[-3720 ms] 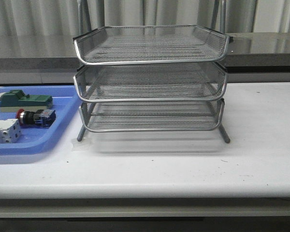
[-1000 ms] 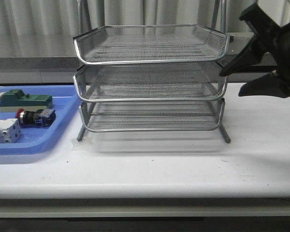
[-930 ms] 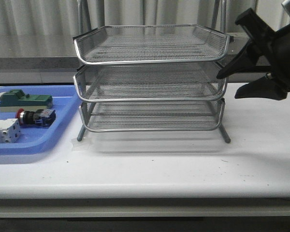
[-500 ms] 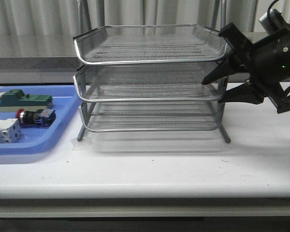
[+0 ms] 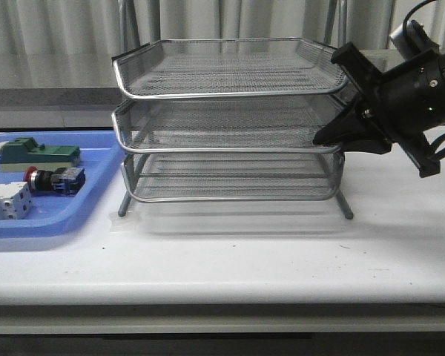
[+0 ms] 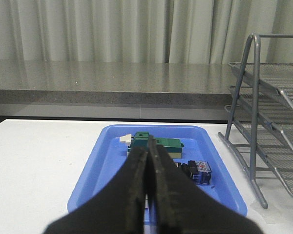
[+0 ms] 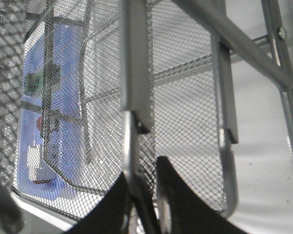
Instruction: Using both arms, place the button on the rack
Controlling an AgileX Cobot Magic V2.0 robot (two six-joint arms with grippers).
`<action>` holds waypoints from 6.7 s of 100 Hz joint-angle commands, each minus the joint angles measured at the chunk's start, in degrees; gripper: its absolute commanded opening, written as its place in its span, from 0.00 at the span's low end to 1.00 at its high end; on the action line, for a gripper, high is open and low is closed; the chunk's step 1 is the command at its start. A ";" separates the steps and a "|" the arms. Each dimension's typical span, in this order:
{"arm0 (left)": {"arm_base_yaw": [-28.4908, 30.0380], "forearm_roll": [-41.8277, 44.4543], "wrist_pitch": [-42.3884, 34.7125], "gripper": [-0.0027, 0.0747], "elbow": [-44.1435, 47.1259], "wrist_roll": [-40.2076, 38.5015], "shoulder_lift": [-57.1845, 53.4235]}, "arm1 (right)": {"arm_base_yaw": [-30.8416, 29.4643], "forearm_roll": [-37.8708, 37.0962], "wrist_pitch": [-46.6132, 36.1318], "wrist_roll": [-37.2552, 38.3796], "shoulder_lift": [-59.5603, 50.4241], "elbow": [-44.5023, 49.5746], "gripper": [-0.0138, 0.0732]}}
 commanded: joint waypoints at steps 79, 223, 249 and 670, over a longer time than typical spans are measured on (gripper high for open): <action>-0.37 -0.56 -5.08 0.01 2.64 -0.41 -1.81 | 0.24 -4.36 2.44 -2.82 -14.57 21.13 0.14; -0.37 -0.56 -5.08 0.01 2.64 -0.41 -1.81 | -2.91 -67.18 7.59 41.69 -52.93 13.51 0.69; -0.37 -0.56 -5.08 0.01 2.64 -0.41 -1.81 | -2.91 -83.38 16.07 52.43 -64.03 9.61 0.69; -0.37 -4.16 36.55 0.01 -79.89 18.81 87.97 | -2.91 -89.16 24.55 54.30 -78.73 9.61 0.08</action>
